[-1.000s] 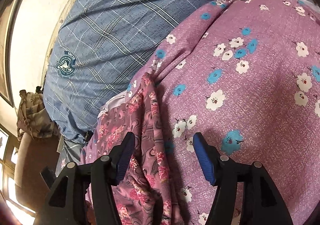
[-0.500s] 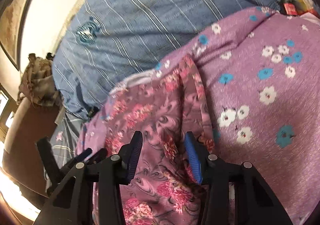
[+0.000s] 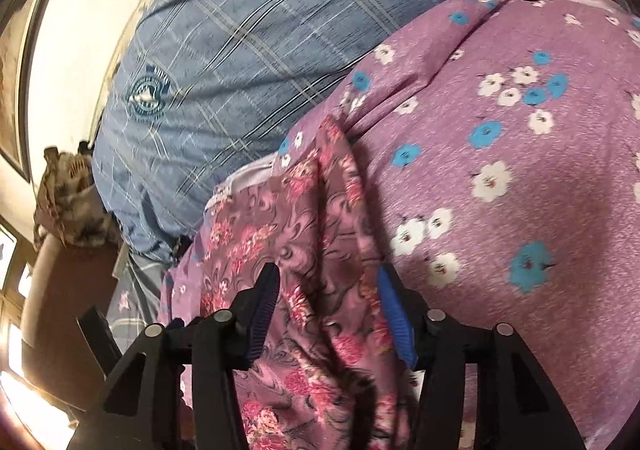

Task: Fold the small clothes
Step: 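Grasp the mauve panel edge with the right gripper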

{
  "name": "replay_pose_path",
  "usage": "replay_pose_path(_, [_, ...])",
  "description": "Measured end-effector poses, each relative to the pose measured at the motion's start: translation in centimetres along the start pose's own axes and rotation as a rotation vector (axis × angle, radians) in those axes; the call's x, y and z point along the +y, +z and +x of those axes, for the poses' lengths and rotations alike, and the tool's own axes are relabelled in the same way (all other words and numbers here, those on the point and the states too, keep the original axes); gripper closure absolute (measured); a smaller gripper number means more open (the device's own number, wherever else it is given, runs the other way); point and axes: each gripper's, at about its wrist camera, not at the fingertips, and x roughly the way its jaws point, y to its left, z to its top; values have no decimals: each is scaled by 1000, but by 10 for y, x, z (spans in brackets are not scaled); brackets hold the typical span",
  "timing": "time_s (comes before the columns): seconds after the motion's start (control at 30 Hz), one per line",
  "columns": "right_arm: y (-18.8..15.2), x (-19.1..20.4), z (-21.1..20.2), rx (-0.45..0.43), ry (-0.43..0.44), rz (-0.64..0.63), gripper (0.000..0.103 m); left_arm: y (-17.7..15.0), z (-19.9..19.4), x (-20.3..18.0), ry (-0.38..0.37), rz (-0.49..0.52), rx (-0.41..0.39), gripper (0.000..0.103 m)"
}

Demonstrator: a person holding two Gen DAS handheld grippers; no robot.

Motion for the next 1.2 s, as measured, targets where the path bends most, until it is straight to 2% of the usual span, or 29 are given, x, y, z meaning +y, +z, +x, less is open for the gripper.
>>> replay_pose_path(0.27, [4, -8, 1, 25, 21, 7, 40, -1, 3, -4, -1, 11, 7, 0])
replay_pose_path(0.8, [-2, -14, 16, 142, 38, -17, 36, -4, 8, -11, -14, 29, 20, 0])
replay_pose_path(1.2, [-4, -12, 22, 174, 78, -7, 33, -8, 11, -20, -114, 22, 55, 0])
